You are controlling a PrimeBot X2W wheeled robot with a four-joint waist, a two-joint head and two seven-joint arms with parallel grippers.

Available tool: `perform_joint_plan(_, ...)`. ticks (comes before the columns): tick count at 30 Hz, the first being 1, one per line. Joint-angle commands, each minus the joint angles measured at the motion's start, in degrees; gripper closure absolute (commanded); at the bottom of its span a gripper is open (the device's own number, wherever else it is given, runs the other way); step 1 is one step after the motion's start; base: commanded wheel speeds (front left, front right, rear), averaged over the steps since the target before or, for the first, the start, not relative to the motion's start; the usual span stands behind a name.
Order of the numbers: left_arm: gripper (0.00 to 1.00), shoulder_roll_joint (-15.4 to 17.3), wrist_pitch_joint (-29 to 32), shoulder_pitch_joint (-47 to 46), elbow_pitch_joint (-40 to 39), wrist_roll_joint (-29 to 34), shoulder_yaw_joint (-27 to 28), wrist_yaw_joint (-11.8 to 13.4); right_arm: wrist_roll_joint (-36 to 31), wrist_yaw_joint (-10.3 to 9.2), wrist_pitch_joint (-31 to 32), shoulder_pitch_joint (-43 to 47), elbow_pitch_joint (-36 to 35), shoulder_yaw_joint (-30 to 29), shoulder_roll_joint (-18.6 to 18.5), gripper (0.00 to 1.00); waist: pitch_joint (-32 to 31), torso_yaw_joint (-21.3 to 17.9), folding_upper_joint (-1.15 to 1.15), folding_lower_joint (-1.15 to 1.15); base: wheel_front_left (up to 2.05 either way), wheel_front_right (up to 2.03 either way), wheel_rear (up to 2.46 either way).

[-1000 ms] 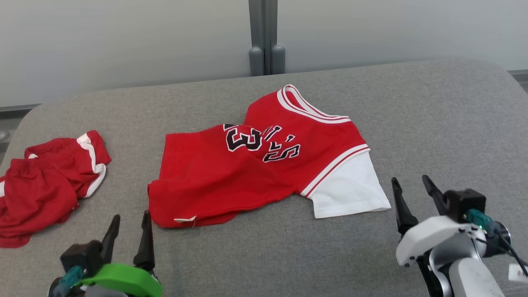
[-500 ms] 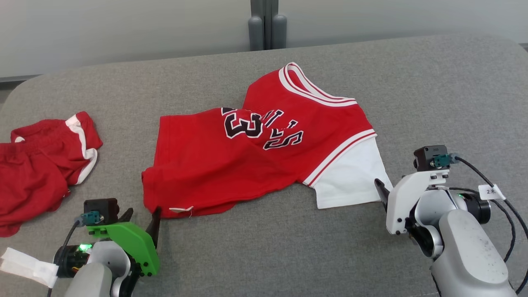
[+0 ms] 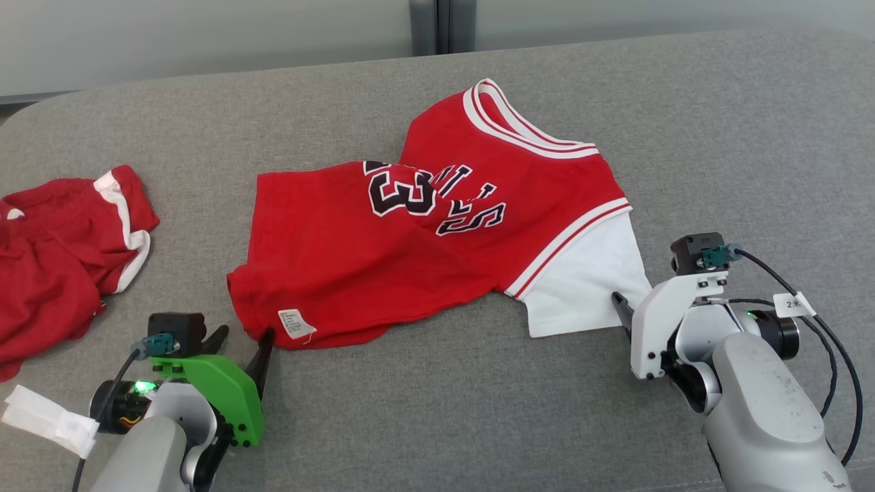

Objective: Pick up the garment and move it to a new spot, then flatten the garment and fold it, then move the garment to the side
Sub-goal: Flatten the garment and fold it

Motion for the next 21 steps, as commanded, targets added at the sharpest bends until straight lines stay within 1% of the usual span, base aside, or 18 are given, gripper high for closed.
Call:
perform_joint_plan(1, 0.0, 0.7, -0.5, -1.4, 0.3, -0.3, -0.4, -0.2, -0.9, -0.11, -0.2, -0.3, 1.0, -0.2, -0.3, 0.0, 0.2, 0.1, 0.0, 0.0, 0.0, 0.0, 0.0)
perform_joint_plan(7, 0.0, 1.4, -1.3, -3.3, 2.0, -1.4, -2.7, -0.2, -0.7, -0.1, 0.8, -0.4, 3.7, 1.0, 0.1, 0.0, 0.2, 0.2, 0.0, 0.0, 0.0, 0.0, 0.0)
perform_joint_plan(9, 0.0, 1.6, -1.0, -3.6, 2.0, -2.2, -4.5, -0.2, -0.4, -0.1, 1.3, 0.0, 4.2, 1.4, 0.1, 0.0, 0.1, 0.1, 0.0, 0.0, 0.0, 0.0, 0.0)
perform_joint_plan(16, 0.0, 5.2, -3.4, -4.0, -2.0, -6.1, -12.3, -0.2, 0.6, -0.11, 1.1, 1.4, 3.9, 1.9, -1.2, 0.0, -0.5, -0.1, 0.0, 0.0, 0.0, 0.0, 0.0)
perform_joint_plan(21, 0.0, 7.4, -4.7, -3.3, -3.2, -7.9, -15.0, -0.2, 0.6, -0.12, 0.9, 2.3, 2.9, 1.2, -1.7, 0.0, -1.0, -0.1, 0.0, 0.0, 0.0, 0.0, 0.0)
